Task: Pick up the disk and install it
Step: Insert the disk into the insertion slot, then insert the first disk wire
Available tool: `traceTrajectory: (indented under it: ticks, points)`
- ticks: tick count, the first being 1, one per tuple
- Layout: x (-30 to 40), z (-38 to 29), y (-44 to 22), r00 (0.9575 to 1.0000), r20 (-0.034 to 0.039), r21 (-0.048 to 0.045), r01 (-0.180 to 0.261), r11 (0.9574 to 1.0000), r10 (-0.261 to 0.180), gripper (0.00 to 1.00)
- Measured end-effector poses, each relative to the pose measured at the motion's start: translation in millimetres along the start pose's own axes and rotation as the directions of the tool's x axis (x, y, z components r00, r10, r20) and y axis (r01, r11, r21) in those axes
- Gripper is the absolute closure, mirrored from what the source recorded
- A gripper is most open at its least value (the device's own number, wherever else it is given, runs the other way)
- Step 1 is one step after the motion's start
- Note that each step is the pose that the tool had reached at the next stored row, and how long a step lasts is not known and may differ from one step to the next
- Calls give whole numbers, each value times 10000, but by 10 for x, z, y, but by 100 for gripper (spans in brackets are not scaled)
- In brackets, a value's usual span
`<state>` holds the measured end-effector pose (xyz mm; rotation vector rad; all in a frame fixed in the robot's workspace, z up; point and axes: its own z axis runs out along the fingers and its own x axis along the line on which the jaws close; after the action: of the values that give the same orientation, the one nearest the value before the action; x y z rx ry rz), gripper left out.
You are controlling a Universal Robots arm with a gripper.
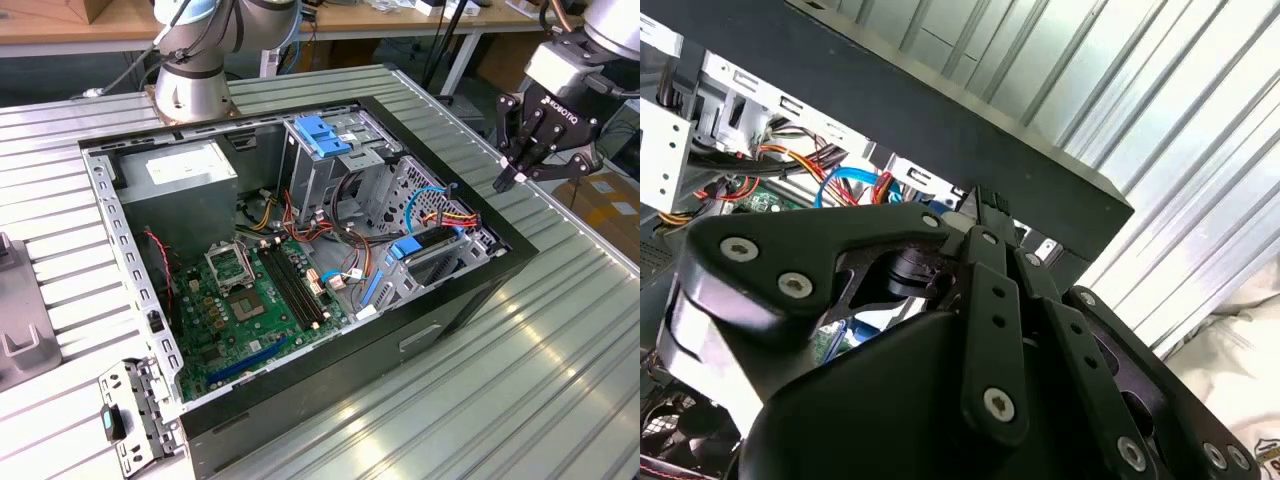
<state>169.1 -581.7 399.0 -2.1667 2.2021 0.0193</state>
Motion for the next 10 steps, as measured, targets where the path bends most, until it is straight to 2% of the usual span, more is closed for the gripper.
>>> traceTrajectory:
  ticks: [10]
  points:
    - [0, 0, 11, 10000, 0, 7, 4, 10000, -4, 90]
